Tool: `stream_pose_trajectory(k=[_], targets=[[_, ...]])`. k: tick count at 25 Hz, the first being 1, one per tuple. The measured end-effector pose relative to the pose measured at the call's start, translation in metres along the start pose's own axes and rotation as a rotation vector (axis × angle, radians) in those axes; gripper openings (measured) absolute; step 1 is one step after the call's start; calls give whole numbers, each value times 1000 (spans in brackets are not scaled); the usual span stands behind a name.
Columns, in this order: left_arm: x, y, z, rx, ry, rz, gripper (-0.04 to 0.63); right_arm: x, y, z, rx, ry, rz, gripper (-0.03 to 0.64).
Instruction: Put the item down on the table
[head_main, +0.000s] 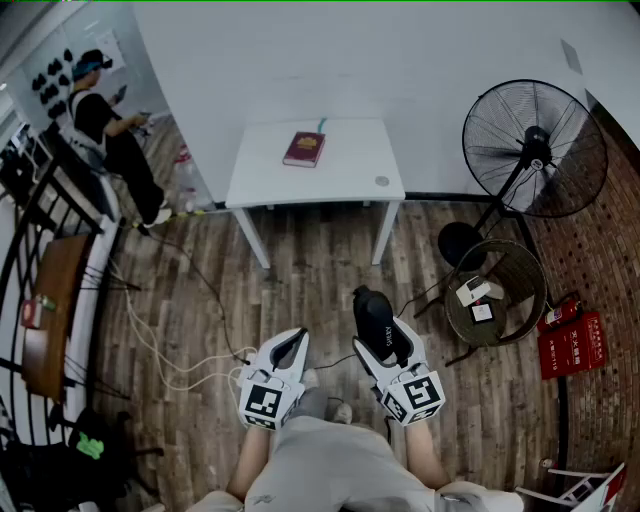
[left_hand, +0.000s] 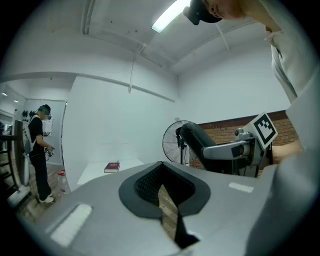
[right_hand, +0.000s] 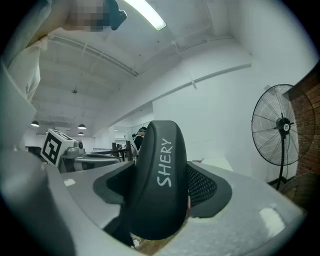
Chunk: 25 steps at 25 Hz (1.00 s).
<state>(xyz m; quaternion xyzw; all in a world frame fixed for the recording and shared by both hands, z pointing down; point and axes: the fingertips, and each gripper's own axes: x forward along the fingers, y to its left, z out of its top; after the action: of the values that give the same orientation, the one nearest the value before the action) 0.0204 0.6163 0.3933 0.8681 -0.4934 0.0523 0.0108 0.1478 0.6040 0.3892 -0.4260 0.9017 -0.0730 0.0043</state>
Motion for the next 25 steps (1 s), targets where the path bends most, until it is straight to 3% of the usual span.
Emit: stream_pose_trajectory(k=[9, 25], targets=[[28, 38, 7, -27, -2, 9, 18, 40, -13, 5, -13, 1, -3, 325], [111, 178, -1, -30, -5, 11, 18, 193, -44, 14, -21, 41, -24, 327]])
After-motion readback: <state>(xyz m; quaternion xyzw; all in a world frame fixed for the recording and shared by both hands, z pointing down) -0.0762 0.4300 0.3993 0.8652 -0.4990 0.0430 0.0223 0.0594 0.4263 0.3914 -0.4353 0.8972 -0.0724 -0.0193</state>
